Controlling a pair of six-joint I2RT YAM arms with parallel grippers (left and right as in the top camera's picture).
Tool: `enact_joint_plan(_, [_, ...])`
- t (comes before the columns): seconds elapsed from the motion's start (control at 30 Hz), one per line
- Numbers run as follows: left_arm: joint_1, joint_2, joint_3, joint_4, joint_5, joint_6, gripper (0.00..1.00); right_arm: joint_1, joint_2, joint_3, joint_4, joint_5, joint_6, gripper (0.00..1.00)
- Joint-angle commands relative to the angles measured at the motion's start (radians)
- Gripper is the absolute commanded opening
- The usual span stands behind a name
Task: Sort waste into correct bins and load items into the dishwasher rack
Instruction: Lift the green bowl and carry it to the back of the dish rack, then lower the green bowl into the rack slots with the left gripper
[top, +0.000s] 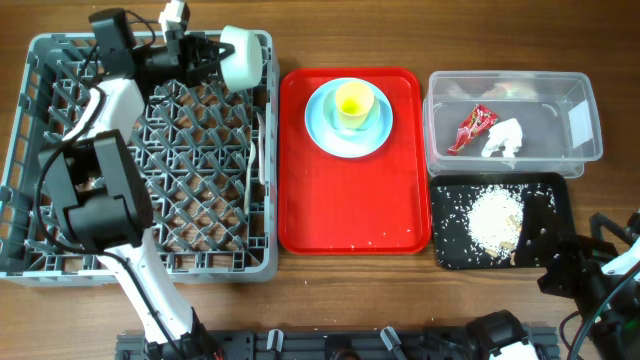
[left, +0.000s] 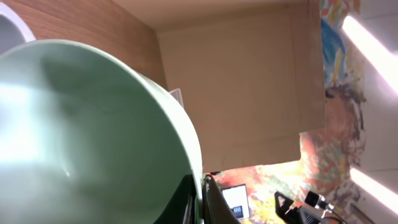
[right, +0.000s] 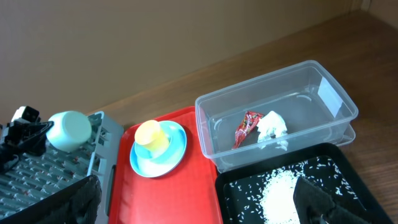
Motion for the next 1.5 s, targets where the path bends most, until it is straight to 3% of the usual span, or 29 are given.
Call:
enact_joint_plan(0.0, [0.017,0.05,-0.006,0.115,-0.028,-0.235,0.04,-0.005,-0.003,0.005,0.003,0.017,0.006,1.0])
enact_joint_plan(0.17, [0.004,0.05,-0.006,0.359,-0.017,-0.489,0.04,-0.005,-0.003,0.005,0.003,0.017,0.006,1.0])
enact_joint_plan(0.33, [-0.026,0.05,-0.006,0.367,-0.056,-0.532,0.04,-0.005,-0.003,0.005,0.002,0.017,0.006,1.0])
enact_joint_plan(0.5, [-0.042,0.05,-0.006,0.719,-0.065,-0.824,0.04,-0.005,-0.003,0.005,0.003,0.017,0.006,1.0])
enact_joint_plan(0.57, [-0.056,0.05,-0.006,0.805,-0.066,-0.873,0.04,-0.005,-0.003,0.005,0.002,0.017,0.006,1.0])
enact_joint_plan(0.67, [-0.067,0.053,-0.01,0.782,-0.066,-0.847,0.04,-0.005,-0.003,0.005,0.002,0.017,0.006,1.0])
enact_joint_plan(0.83, [-0.065,0.054,-0.015,0.624,-0.055,-0.696,0.04,-0.005,-0.003,0.005,0.002,0.017,0.006,1.0])
enact_joint_plan(1.03, [-0.021,0.055,-0.016,0.237,-0.056,-0.374,0.04,-0.005,-0.003,0.005,0.002,0.017,0.006,1.0])
enact_joint_plan(1.27, [0.055,0.055,-0.016,0.197,-0.05,-0.35,0.04,-0.005,-0.003,0.005,0.002,0.017,0.006,1.0])
enact_joint_plan(1.3, [0.061,0.055,-0.016,0.198,-0.05,-0.35,0.1,-0.005,-0.003,0.005,0.002,0.017,0.006,1.0])
enact_joint_plan(1.33, [0.065,0.055,-0.016,0.199,-0.047,-0.351,0.9,-0.005,-0.003,0.005,0.002,0.017,0.006,1.0])
enact_joint_plan(1.37, [0.07,0.055,-0.016,0.202,-0.04,-0.351,1.0,-0.005,-0.003,0.005,0.002,0.017,0.006,1.0])
enact_joint_plan(1.47, [0.089,0.054,-0.016,0.248,0.017,-0.359,1.0,-0.005,-0.003,0.005,0.002,0.017,0.007,1.0])
